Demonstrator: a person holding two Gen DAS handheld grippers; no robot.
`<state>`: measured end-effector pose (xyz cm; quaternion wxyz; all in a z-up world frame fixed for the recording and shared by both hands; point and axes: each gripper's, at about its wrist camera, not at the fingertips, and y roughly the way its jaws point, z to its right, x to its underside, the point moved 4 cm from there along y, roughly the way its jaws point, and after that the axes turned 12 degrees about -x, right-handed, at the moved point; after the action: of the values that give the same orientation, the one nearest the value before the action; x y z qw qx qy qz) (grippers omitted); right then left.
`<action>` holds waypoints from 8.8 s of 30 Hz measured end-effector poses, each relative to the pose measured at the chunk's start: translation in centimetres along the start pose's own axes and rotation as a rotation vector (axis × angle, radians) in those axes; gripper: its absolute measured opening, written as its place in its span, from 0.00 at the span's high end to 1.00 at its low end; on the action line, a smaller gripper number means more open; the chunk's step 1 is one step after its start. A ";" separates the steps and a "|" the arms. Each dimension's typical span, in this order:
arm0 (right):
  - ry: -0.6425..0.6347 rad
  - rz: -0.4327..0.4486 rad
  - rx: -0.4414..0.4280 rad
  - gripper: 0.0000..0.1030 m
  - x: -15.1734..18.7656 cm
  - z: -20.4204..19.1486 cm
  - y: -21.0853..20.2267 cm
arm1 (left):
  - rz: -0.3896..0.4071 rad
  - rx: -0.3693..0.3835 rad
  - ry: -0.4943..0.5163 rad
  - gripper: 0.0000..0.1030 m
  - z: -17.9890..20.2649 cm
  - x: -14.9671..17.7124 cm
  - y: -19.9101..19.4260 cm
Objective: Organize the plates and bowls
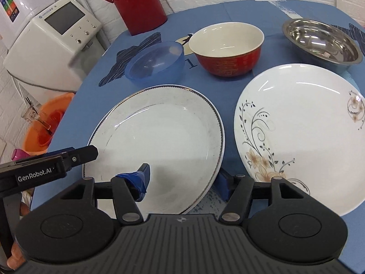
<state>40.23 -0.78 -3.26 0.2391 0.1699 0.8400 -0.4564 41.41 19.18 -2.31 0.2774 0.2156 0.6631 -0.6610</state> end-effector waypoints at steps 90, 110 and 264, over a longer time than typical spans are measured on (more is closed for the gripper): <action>-0.247 0.081 -0.079 0.59 15.3 -3.9 -9.0 | 0.008 0.115 -0.007 0.80 0.9 16.8 -14.2; -0.067 0.135 -0.146 0.60 12.7 -0.7 -10.9 | -0.029 0.216 0.055 0.43 -0.2 14.7 -16.7; 0.103 0.132 -0.041 0.55 -2.4 21.1 -16.3 | -0.258 0.446 0.237 0.33 26.0 -0.6 -0.8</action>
<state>39.18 -27.39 -0.66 0.2286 0.2435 0.8472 -0.4132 43.52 -6.72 -0.65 0.0572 0.2608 0.5512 -0.7905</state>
